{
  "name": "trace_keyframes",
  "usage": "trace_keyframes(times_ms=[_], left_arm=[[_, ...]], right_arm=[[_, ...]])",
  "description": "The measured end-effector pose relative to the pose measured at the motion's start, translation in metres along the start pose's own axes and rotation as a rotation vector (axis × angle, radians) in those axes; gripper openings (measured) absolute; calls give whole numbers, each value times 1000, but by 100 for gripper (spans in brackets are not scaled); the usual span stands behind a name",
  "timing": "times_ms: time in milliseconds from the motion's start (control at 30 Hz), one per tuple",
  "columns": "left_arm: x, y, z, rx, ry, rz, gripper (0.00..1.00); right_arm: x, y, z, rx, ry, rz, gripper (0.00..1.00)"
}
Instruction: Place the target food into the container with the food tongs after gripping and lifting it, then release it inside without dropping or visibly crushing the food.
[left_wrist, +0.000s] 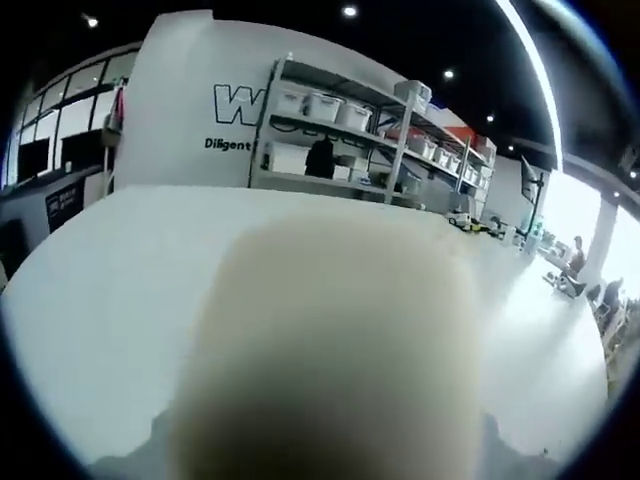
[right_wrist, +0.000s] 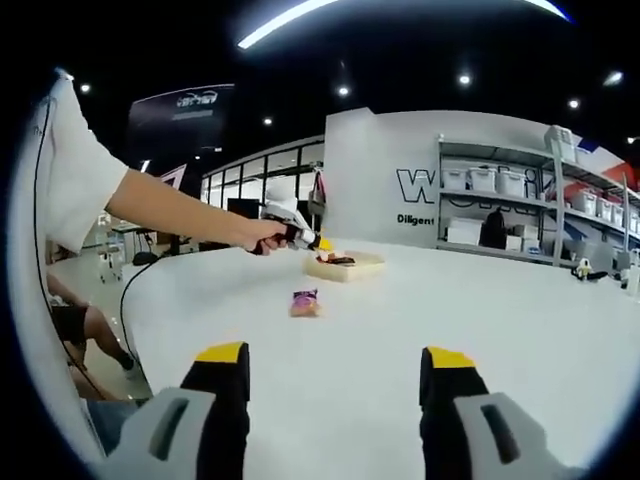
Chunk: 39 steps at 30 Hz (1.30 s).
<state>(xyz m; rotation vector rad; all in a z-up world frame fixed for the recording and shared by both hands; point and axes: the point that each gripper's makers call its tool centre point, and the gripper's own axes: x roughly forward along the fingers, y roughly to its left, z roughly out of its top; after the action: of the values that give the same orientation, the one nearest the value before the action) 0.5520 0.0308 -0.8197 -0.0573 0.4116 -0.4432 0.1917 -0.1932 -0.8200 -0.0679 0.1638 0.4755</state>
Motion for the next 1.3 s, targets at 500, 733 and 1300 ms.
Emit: trace_keyframes(times_ms=[500, 733, 1300], left_arm=[[2, -1, 5, 77, -31, -18, 29], [-5, -10, 15, 164, -57, -31, 30], [-63, -74, 13, 155, -89, -222, 30]], right_arm=[[-2, -7, -2, 0, 10, -15, 66], [-6, -9, 2, 1, 0, -22, 66], [-10, 5, 15, -18, -27, 3, 66]])
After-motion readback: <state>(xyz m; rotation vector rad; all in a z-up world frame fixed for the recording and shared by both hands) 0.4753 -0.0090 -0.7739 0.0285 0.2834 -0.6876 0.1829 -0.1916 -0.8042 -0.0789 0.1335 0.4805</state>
